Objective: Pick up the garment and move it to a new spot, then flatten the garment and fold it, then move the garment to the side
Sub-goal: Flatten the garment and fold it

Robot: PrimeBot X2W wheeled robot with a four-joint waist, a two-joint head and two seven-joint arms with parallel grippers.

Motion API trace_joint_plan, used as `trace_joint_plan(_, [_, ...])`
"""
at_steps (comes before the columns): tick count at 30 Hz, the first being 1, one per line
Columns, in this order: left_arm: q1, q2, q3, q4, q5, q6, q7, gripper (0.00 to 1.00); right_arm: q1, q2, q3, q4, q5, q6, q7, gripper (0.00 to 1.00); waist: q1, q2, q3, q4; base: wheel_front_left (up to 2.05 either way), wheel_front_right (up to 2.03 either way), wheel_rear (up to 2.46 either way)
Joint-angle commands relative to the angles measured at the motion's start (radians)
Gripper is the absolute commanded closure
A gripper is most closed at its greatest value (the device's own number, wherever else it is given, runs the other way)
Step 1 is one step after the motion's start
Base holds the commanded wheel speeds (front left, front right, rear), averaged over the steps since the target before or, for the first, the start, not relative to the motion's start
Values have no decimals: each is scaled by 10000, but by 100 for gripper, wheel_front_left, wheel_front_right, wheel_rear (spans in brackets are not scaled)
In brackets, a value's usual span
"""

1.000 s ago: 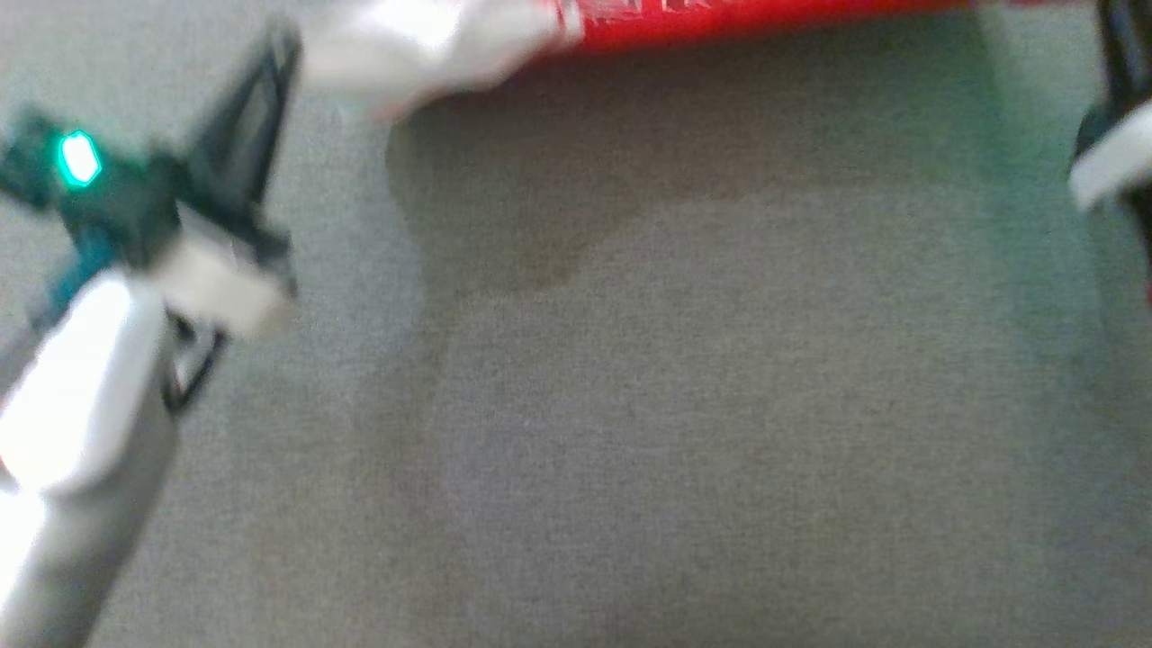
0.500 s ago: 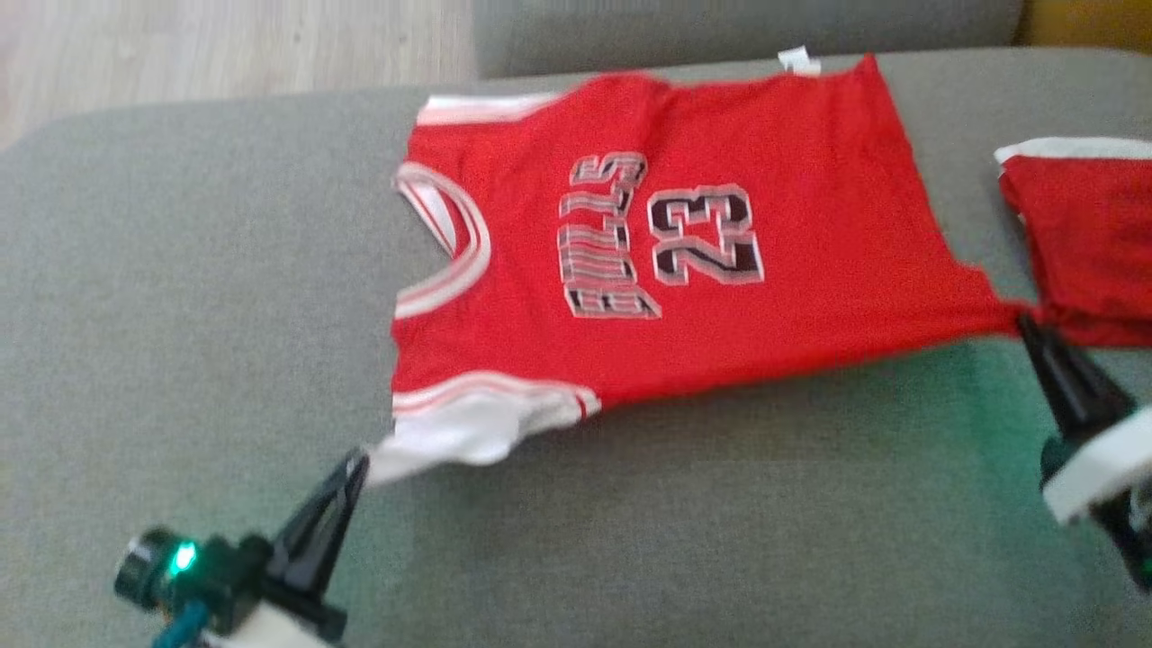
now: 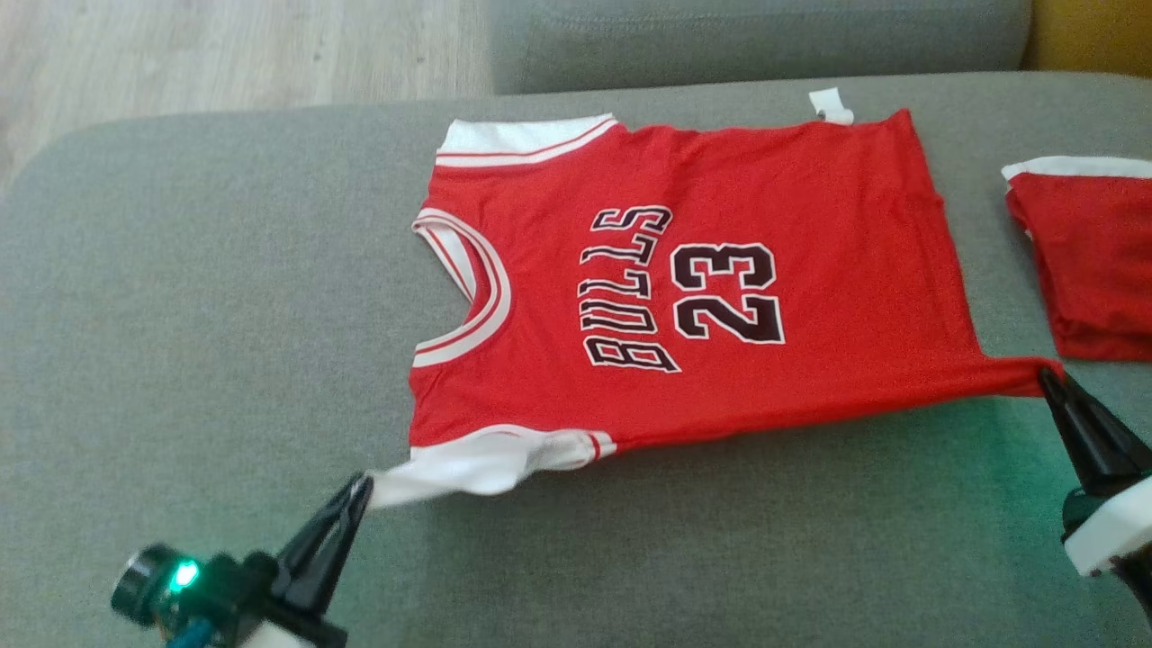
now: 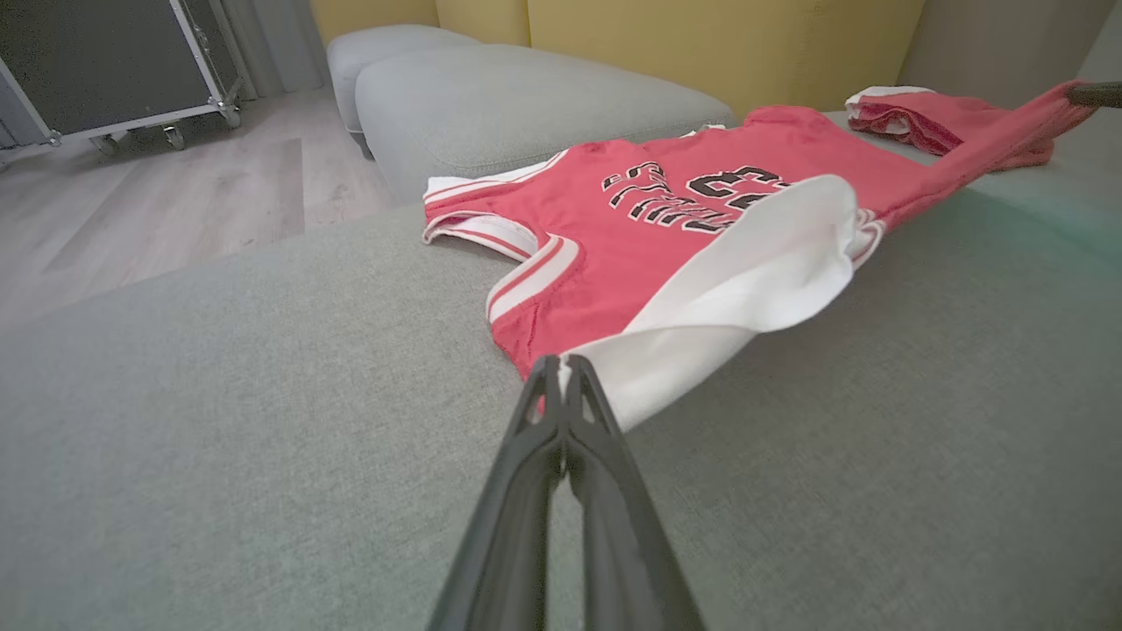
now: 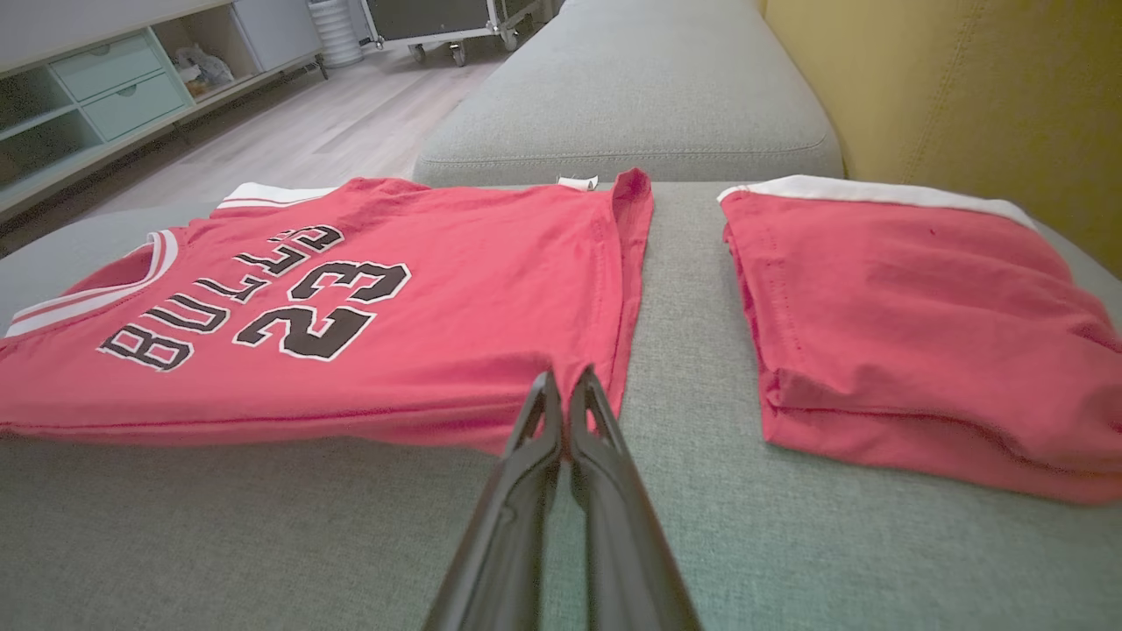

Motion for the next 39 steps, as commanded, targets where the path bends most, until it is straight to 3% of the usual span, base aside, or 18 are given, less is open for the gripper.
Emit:
trace_joint_plan(1, [-748, 372, 416, -217, 49, 39, 7, 100, 6, -312, -130, -227, -88, -7, 14, 100, 0, -1, 124, 22, 0, 0, 0])
trace_joint_plan(13, [-4431, 9, 191, 1369, 1098, -519, -182, 100, -1380, 355, -1142, -353, -708, -7, 1204, 100, 0, -1, 1460, 101, 0, 0, 0])
trace_joint_plan(27, [-7693, -1276, -359, 4216, 2033, -826, -512, 100, -3553, 774, -395, 902, -1019, -7, 1760, 100, 0, -1, 2515, 39, 0, 0, 0])
trace_joint_plan(28, [-7736, -1334, -334, 4257, 2052, -836, -514, 97, -3623, 810, -359, 1041, -1037, -7, 1689, 95, 0, -1, 2515, 33, 0, 0, 0])
trace_joint_plan(29, [-7741, -1389, -284, 4272, 2061, -837, -514, 84, -3676, 852, -303, 1170, -1049, -7, 1615, 89, 0, -1, 2490, 28, 0, 0, 0])
trace_joint_plan(30, [-7703, -1438, -192, 4257, 2063, -800, -515, 61, -3720, 908, -290, 1322, -1038, -7, 1530, 69, 0, -1, 2445, 18, 0, 0, 0])
trace_joint_plan(31, [-7625, -1482, -80, 4216, 2058, -736, -516, 0, -3754, 966, -283, 1470, -1034, -7, 1427, 31, 0, -1, 2387, 9, 0, 0, 0])
trace_joint_plan(32, [-7502, -1529, 66, 4139, 2036, -639, -516, 0, -3781, 1024, -287, 1614, -1052, -7, 1286, 0, 0, -1, 2308, -2, 0, 0, 0])
trace_joint_plan(39, [-5168, -2033, 1244, 3285, 1503, 162, -517, 0, -3456, 1392, -183, 2109, -993, -7, 264, 0, 0, -1, 1529, -111, 0, 0, 0])
